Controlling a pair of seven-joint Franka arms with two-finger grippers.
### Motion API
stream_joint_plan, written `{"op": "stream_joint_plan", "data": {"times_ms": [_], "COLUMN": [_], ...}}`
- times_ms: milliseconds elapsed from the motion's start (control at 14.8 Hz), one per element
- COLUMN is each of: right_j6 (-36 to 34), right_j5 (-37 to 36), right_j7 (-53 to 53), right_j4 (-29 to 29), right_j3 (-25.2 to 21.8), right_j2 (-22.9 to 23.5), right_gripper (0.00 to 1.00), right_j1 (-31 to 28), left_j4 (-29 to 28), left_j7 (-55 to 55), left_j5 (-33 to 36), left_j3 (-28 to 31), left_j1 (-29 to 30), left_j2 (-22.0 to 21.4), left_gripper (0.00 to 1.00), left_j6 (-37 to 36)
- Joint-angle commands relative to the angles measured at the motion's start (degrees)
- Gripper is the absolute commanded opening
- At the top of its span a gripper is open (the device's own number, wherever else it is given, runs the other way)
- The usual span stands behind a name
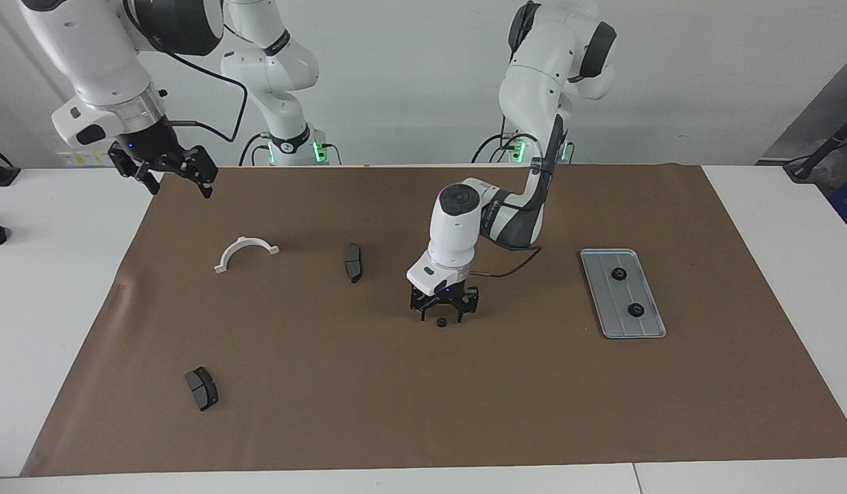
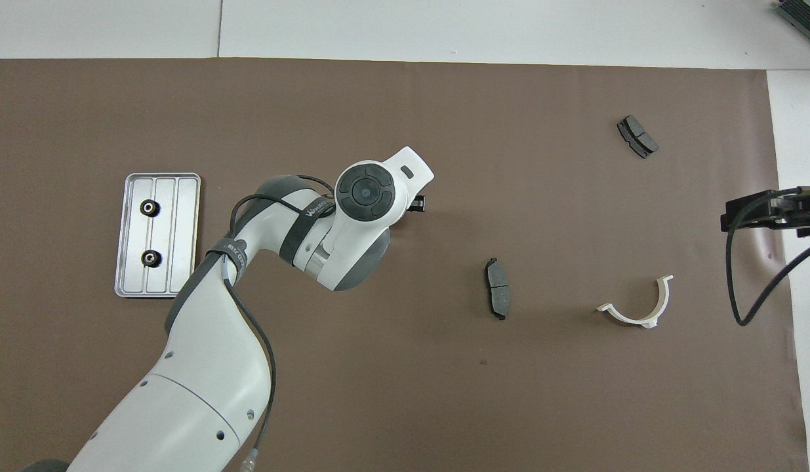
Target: Pick bearing gear from pile to tray
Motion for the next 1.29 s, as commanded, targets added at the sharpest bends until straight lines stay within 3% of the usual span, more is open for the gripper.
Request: {"op": "stream_joint_plan", "data": {"times_ms": [0,68,203,271,407,610,949,1220], "right_j6": [-3.3,-3.3,-3.3,-3.3,-3.5,-3.3,-3.3,-3.3], "right_j5": [0.3,0.4,0.3,0.3,-0.4,-0.5,0.3,0.4], "right_j7": [-0.8,0.5,2.0,2.0,1.8,2.0,2.3,2.0], "right_j4": [2.9,2.9,2.3,2.3,2.3,2.3,1.6,1.6], "right_j3": [-0.1,0.0,0.4,0.6,0.7,0.7,0.7,0.6], "right_j2": [0.4,0.4,0.3,0.3,0.3,0.3,-0.1,-0.1], "right_gripper": [1.00,1.00,1.00,1.00,1.00,1.00,1.00,1.00], "right_j1": [0.8,0.8,0.8,0.8,0.9,0.8,0.6,0.6], "left_j4": [0.9,0.9,0.9,0.9,0.9,0.2,-2.6,-13.5], "left_j7": [-1.1,-1.1,-1.1,-1.2,-1.2,-1.2,-0.5,6.8], "left_j5": [1.0,1.0,1.0,1.0,1.1,3.0,3.1,3.2], "left_j3": [1.0,1.0,1.0,1.0,1.2,1.4,2.3,2.2], "left_j1": [-0.5,-0.5,-0.5,-0.5,-0.8,-0.8,1.6,9.5], "left_j2": [0.3,0.3,0.3,0.3,0.1,-1.4,-7.7,-17.4], "left_gripper": [0.57,0.53,0.52,0.46,0.22,0.02,0.00,0.00], "left_j6": [0.1,0.1,-0.1,-0.5,-2.0,-5.6,-14.1,-13.6]}}
